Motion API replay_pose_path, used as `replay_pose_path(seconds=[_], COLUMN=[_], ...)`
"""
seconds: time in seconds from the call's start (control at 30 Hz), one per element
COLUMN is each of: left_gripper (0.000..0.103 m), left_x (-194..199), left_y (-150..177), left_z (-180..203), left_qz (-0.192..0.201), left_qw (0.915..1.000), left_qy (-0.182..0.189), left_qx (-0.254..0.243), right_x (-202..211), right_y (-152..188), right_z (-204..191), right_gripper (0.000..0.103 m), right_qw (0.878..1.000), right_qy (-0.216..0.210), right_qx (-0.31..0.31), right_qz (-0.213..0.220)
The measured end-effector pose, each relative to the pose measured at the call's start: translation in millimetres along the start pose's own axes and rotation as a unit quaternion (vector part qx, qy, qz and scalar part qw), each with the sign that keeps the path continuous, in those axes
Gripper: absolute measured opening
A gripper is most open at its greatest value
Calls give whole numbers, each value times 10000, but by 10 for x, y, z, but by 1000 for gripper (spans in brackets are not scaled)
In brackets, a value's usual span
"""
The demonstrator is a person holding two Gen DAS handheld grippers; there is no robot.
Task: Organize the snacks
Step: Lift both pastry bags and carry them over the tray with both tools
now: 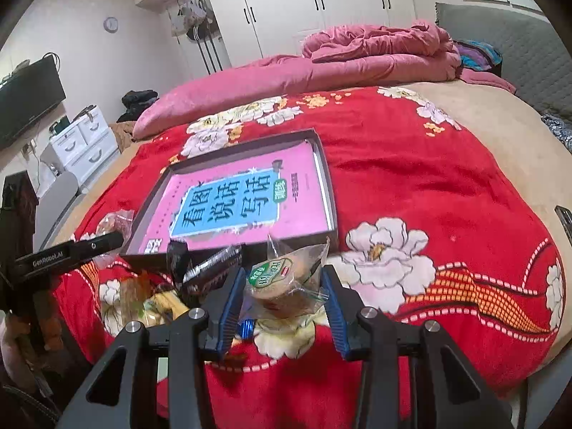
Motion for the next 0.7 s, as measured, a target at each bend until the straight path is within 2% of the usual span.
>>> replay_pose_path(seconds=[0.7], left_gripper=[42], left_x=[-170], left_y=[-158], left_z=[-125], left_qz=[77], left_qw=[9998], left_qy=[-155], left_qx=[104], right_x=[-414], right_y=[-412], right_z=[-48], right_gripper=[44], right_qw=[9999], right_qy=[83], right_qx=[-82], right_qz=[114])
Point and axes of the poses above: each gripper's, at about its wrist camera, not at the fingertips, and x roughly against the way its jaws point, z to its right, y to its underside, the point moved 8 cm from there along -x, roughly the way its jaws point, and after that the axes turned 1 degree about z, right-handed, at the moved point
